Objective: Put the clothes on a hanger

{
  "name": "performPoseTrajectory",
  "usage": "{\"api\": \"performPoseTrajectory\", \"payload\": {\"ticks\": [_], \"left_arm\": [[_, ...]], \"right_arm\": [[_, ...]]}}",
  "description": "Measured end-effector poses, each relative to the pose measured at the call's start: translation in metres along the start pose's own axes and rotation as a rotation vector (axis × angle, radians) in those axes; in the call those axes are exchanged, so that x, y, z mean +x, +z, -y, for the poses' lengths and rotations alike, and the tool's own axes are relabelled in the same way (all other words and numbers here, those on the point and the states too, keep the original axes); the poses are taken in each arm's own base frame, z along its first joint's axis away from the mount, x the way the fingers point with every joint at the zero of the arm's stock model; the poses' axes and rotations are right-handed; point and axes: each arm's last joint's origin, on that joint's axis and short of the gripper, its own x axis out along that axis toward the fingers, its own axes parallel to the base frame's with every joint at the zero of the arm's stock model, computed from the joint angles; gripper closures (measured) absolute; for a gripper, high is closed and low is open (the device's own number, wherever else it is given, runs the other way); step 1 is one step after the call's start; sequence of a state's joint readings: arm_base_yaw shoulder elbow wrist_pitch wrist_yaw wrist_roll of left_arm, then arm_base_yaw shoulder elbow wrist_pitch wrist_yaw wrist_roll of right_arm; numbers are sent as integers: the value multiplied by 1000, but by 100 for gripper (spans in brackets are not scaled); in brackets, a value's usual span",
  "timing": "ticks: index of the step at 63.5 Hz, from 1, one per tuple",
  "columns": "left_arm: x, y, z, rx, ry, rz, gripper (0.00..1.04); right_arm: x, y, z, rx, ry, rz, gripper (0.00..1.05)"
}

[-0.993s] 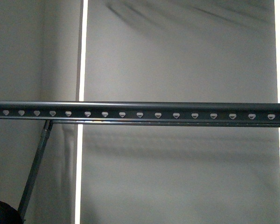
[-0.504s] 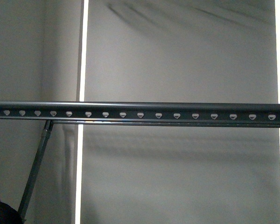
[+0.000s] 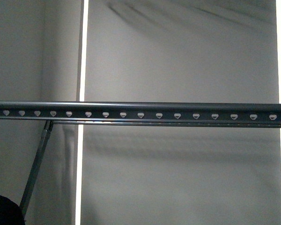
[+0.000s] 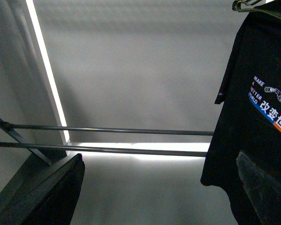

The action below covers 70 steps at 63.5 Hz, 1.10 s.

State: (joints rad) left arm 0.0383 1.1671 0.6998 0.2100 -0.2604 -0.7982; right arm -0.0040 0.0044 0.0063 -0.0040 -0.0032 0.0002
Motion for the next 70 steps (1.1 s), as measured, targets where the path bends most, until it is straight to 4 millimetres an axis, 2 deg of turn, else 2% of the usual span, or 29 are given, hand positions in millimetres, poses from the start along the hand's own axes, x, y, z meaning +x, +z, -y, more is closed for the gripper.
{"api": "performPoseTrajectory", "payload": {"ticks": [11, 14, 21, 31, 42, 47, 51, 55, 60, 70], "left_arm": [[16, 11, 38, -64, -65, 30, 7], [23, 13, 44, -69, -53, 38, 7], [43, 9, 40, -71, 17, 22, 7], [59, 2, 38, -62, 57, 25, 7], [84, -4, 52, -38, 63, 40, 7], [96, -5, 61, -24, 69, 53, 20], [107, -4, 66, -12, 86, 56, 36], [110, -3, 68, -9, 96, 52, 45], [111, -3, 66, -6, 113, 42, 63], [110, -3, 62, -5, 102, 13, 89]], "right_arm": [[0, 0, 0, 0, 0, 0, 7], [0, 0, 0, 0, 0, 0, 7], [0, 0, 0, 0, 0, 0, 7], [0, 0, 0, 0, 0, 0, 7], [0, 0, 0, 0, 0, 0, 7], [0, 0, 0, 0, 0, 0, 7], [0, 0, 0, 0, 0, 0, 7], [0, 0, 0, 0, 0, 0, 7], [0, 0, 0, 0, 0, 0, 7], [0, 0, 0, 0, 0, 0, 7]]}}
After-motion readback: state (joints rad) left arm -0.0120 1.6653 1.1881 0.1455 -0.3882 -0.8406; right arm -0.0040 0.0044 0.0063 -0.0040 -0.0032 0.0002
